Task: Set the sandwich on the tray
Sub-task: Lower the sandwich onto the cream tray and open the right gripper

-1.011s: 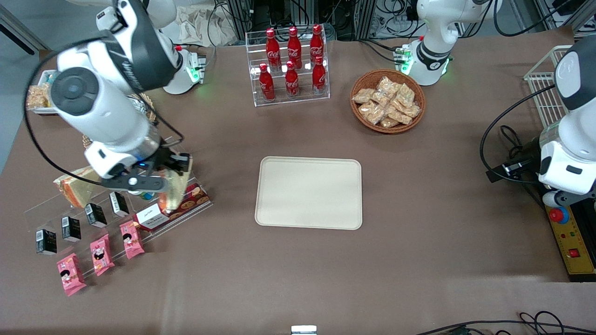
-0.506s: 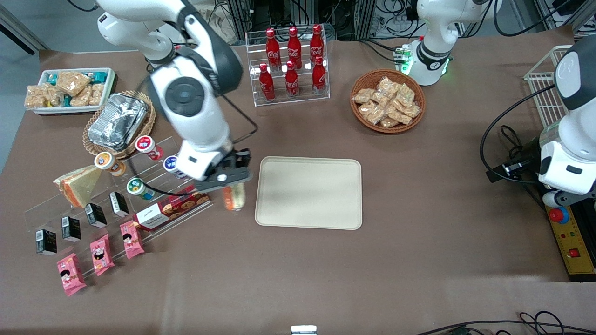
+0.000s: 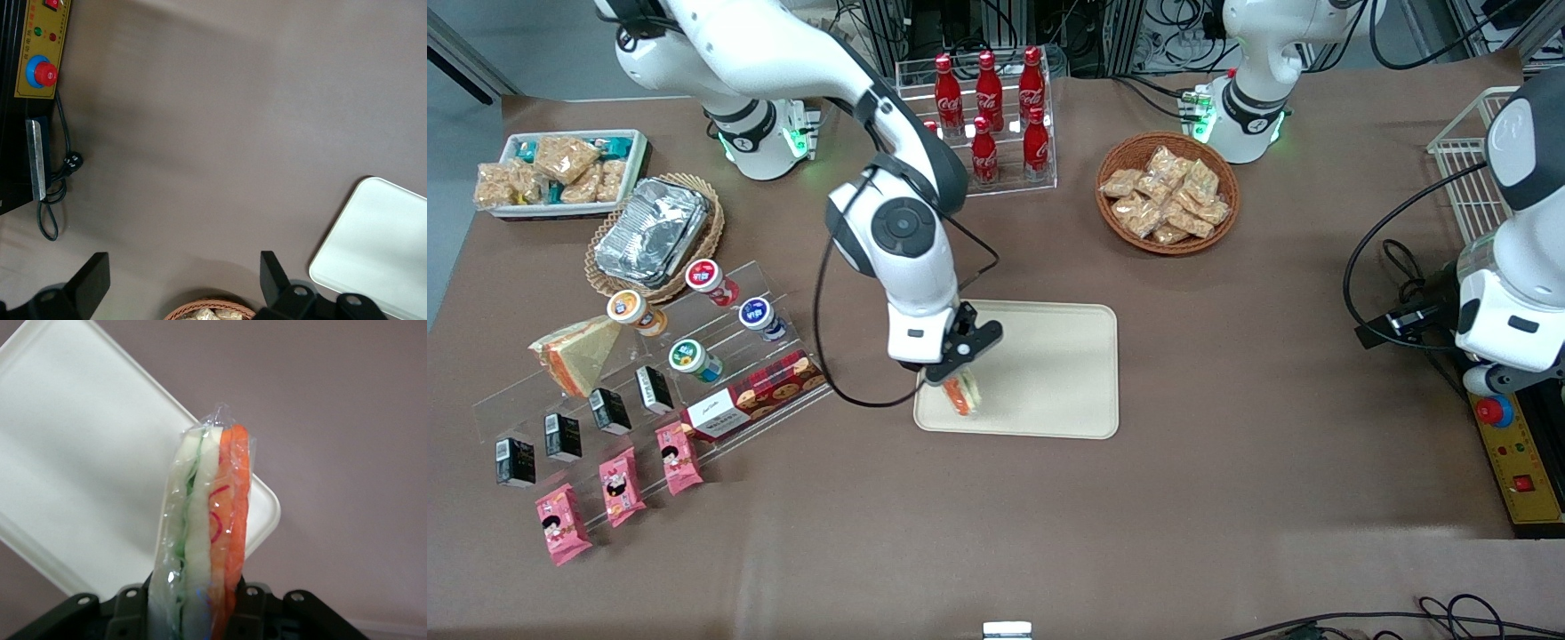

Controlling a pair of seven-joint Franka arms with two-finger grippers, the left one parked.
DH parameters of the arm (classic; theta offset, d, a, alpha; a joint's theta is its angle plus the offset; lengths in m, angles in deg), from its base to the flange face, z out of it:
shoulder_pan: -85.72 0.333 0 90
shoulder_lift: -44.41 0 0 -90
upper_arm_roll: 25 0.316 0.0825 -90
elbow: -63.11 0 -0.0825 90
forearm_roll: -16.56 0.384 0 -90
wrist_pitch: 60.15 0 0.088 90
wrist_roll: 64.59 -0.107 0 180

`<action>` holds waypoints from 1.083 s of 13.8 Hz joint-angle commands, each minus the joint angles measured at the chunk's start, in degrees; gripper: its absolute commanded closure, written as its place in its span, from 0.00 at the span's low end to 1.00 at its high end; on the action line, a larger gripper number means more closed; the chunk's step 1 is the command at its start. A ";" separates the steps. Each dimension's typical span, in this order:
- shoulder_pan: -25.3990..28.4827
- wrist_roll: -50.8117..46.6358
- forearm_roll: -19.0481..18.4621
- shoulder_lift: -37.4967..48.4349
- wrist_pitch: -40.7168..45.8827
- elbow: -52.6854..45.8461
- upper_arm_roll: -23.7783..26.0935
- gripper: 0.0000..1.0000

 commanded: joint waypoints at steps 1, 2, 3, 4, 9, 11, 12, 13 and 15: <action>1.90 7.68 -1.04 -4.37 -7.06 -0.83 -0.21 0.61; 2.26 10.23 -1.12 -5.87 -9.18 -0.83 -0.21 0.61; 2.35 13.04 -1.12 -7.10 -10.76 -0.83 -0.21 0.61; 2.26 15.68 -1.12 -8.07 -12.17 -0.83 -0.21 0.61; 1.74 32.02 -1.04 -10.01 -14.47 -0.92 -0.21 0.61; 1.38 38.70 -1.04 -11.50 -17.70 -1.27 -0.21 0.61; 1.38 39.86 -1.04 -12.47 -19.38 -1.36 -0.21 0.61; 1.64 39.96 -1.04 -13.17 -20.61 -1.44 -0.21 0.61; 1.99 39.96 -1.04 -14.84 -20.97 -4.07 -0.21 0.61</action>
